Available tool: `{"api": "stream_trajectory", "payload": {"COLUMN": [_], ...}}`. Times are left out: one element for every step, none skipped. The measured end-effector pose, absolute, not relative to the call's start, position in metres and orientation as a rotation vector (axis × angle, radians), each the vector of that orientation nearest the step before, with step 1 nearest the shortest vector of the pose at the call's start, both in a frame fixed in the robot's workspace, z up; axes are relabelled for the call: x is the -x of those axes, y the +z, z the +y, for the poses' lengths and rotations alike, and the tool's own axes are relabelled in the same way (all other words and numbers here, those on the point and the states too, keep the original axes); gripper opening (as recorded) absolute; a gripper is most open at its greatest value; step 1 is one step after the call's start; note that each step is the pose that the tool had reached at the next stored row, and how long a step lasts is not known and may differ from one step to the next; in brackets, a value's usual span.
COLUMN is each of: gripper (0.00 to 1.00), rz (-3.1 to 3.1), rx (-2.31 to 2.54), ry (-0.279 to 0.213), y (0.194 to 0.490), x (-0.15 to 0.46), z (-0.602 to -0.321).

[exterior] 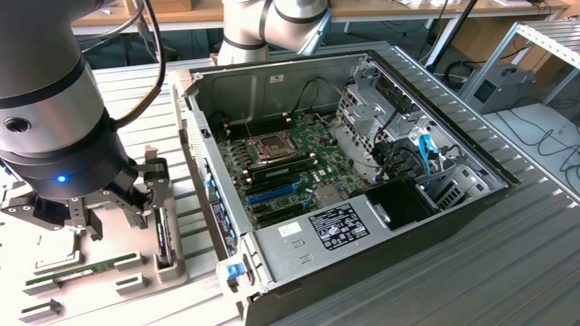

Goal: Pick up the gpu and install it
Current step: 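Pick up the gpu and move the gpu toward the slot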

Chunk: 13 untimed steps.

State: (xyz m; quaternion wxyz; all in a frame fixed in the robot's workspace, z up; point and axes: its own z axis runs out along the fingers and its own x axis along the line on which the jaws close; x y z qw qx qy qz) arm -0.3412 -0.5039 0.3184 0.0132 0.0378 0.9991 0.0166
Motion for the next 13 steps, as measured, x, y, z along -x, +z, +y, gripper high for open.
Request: {"api": "stream_trajectory", "payload": {"gripper": [0.54, 0.54, 0.54, 0.54, 0.54, 0.54, 0.54, 0.54, 0.54, 0.54, 0.54, 0.54, 0.54], "rz": [3.112, 3.112, 3.112, 3.112, 3.112, 3.112, 3.112, 3.112, 3.112, 3.112, 3.112, 3.112, 3.112], "rx": [-0.118, -0.118, -0.118, -0.118, -0.118, -0.118, -0.118, -0.118, -0.118, -0.118, -0.118, -0.118, -0.118], "ry": [0.052, 0.052, 0.052, 0.052, 0.052, 0.052, 0.052, 0.052, 0.052, 0.052, 0.052, 0.052, 0.052], "y": [0.3180, 0.3178, 0.3176, 0.3173, 0.3171, 0.3168, 0.3166, 0.3163, 0.3161, 0.3159, 0.3157, 0.3154, 0.3152], "x": [0.3414, 0.3416, 0.3417, 0.3419, 0.3421, 0.3422, 0.3423, 0.3424, 0.3426, 0.3427, 0.3429, 0.3430, 0.3432], "z": [-0.5039, -0.5039, -0.5039, -0.5039, -0.5039, -0.5039, -0.5039, -0.5039, -0.5039, -0.5039, -0.5039, -0.5039, -0.5039]}}
